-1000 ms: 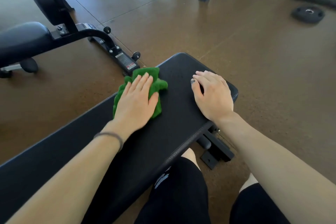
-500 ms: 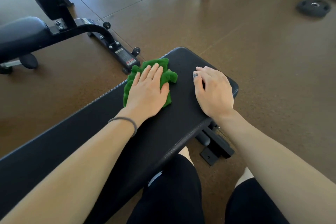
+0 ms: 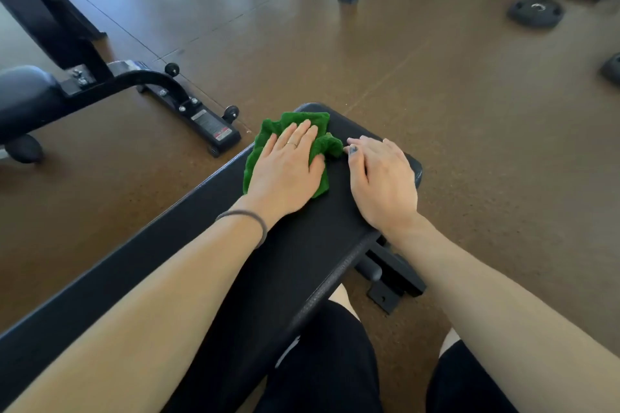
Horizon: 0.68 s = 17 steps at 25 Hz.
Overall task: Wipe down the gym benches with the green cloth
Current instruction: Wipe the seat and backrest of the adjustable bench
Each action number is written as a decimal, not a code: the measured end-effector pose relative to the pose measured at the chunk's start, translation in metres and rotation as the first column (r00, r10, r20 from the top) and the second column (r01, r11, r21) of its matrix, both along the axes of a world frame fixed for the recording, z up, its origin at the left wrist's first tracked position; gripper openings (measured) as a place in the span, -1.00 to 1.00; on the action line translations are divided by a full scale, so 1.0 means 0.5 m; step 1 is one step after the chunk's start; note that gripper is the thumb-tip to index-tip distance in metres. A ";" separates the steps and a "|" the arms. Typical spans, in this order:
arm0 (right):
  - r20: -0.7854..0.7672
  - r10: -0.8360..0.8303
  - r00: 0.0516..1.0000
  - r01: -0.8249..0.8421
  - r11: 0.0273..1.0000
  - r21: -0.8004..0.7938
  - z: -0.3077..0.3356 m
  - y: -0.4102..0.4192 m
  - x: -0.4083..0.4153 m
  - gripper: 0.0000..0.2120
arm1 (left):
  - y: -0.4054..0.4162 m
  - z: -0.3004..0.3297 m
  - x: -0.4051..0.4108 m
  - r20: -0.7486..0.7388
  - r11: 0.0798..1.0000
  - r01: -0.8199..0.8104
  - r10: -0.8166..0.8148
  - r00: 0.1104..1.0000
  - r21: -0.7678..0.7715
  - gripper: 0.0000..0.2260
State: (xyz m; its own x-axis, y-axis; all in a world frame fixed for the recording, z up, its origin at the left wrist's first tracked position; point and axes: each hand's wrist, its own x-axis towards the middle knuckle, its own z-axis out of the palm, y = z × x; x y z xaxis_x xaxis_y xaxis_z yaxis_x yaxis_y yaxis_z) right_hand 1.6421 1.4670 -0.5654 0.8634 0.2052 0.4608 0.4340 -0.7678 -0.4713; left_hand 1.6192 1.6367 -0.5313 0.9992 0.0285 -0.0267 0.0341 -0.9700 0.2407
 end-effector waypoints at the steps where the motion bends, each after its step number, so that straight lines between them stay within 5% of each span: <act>1: -0.004 -0.012 1.000 0.012 1.000 -0.006 0.001 0.000 -0.004 -0.48 | 0.000 0.002 -0.030 0.005 0.999 0.032 -0.032 0.999 0.000 -0.45; 6: 0.016 -0.049 0.999 0.048 0.998 0.026 -0.002 0.002 -0.003 -0.53 | 0.019 -0.003 -0.174 0.026 0.981 0.193 -0.193 0.981 0.032 -0.41; 12: -0.017 -0.127 0.992 0.128 0.991 0.050 0.006 0.003 -0.003 -0.52 | -0.015 -0.005 0.051 0.027 0.989 0.146 -0.146 0.989 -0.011 -0.48; 17: -0.250 -0.347 0.904 0.368 0.929 0.042 -0.005 -0.017 -0.004 -0.44 | -0.021 -0.004 -0.085 0.064 0.973 0.231 -0.229 0.971 -0.009 -0.46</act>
State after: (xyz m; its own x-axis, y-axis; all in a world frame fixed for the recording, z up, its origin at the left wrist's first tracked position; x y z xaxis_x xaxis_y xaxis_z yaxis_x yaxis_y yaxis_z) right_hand 1.6402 1.4583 -0.5681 0.9563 -0.1691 0.2387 0.0069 -0.8027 -0.5964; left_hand 1.5767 1.6262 -0.5333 0.9786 -0.2022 0.0373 -0.2050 -0.9459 0.2515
